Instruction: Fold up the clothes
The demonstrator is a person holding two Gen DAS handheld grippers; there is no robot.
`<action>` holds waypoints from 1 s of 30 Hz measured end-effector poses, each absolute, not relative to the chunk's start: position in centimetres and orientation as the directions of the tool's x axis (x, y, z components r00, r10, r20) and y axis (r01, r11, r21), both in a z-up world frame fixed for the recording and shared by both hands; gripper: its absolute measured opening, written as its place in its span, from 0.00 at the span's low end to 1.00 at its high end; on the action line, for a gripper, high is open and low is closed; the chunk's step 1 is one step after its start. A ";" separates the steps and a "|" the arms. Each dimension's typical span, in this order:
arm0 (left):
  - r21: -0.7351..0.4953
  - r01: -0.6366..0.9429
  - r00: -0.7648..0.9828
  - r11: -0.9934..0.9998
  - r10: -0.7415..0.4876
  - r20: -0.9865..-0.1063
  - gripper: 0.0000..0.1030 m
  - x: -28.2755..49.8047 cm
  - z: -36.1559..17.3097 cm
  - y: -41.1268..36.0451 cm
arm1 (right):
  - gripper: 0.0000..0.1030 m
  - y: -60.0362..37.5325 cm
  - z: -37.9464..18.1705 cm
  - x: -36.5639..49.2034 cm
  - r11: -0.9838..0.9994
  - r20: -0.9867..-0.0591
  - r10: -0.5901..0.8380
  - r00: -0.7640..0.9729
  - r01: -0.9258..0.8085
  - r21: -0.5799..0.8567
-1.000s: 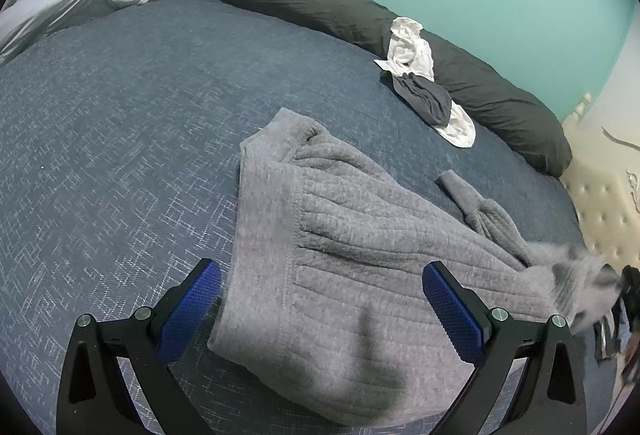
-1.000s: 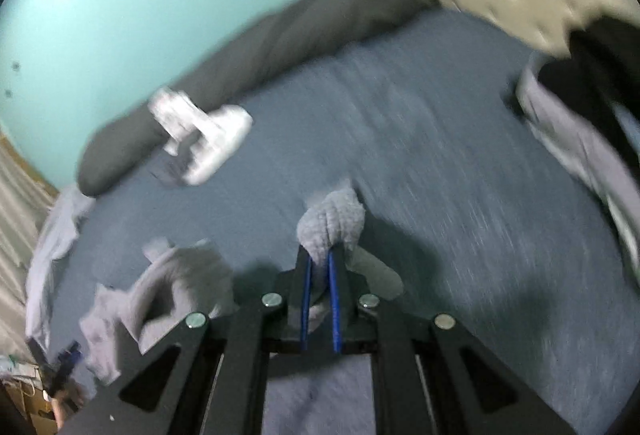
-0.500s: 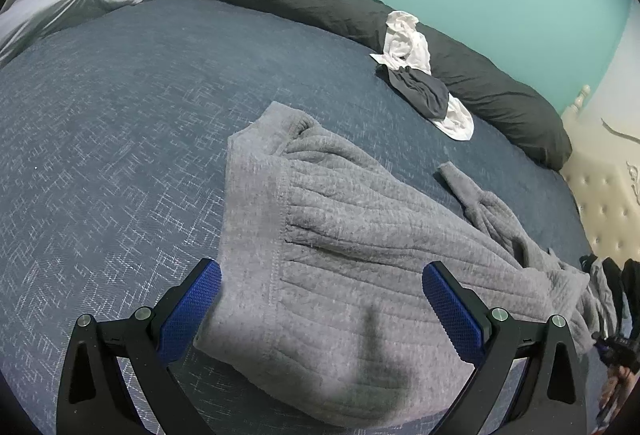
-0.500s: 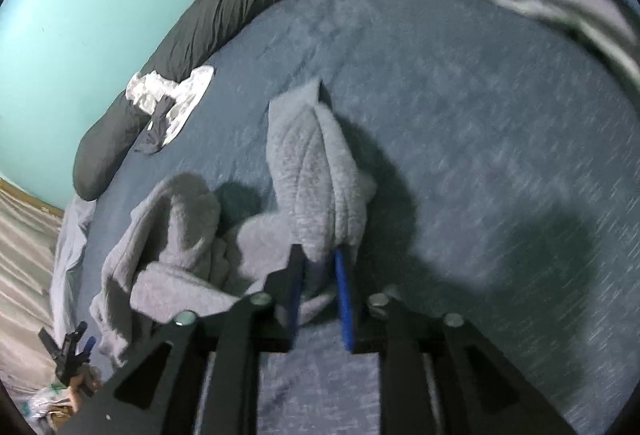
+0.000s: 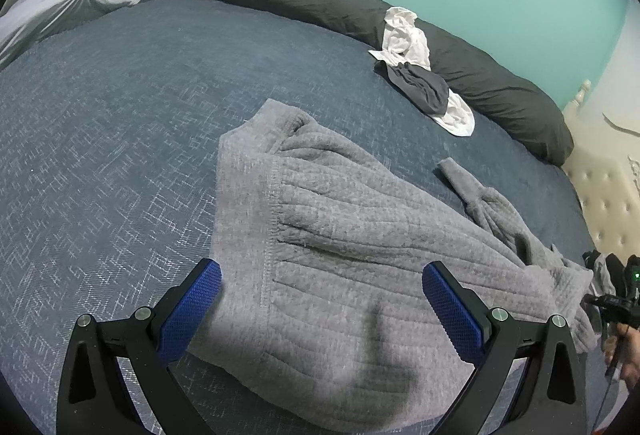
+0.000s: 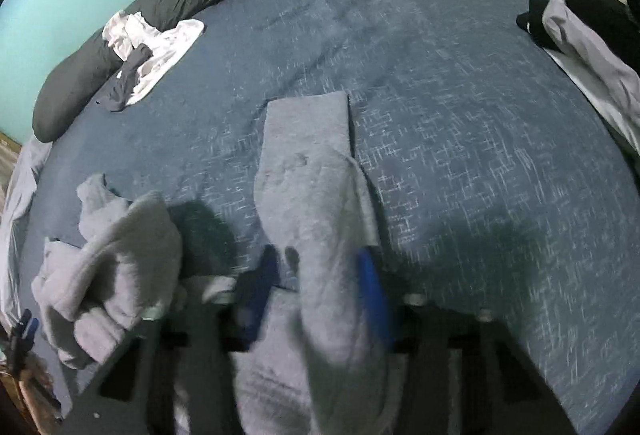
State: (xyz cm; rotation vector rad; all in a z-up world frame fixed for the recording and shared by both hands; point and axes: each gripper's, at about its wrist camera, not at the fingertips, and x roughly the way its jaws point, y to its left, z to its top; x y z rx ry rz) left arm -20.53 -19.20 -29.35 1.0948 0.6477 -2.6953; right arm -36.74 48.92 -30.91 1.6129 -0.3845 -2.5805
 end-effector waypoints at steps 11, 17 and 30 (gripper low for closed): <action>-0.340 0.282 -0.727 -0.897 0.031 -0.686 1.00 -20.5 -28.7 -18.6 | 0.09 52.6 -23.7 -31.4 -0.955 -0.759 -0.150 -0.634 -0.106 0.278; -0.340 0.280 -0.733 -0.898 0.029 -0.680 1.00 -20.1 -28.4 -18.7 | 0.09 56.3 -25.5 -27.8 -0.945 -0.793 -0.074 -0.605 -0.211 0.249; -0.349 0.300 -0.732 -0.888 0.021 -0.681 1.00 -19.8 -28.6 -19.8 | 0.31 56.5 -26.9 -25.0 -0.891 -0.798 0.081 -0.597 -0.402 0.210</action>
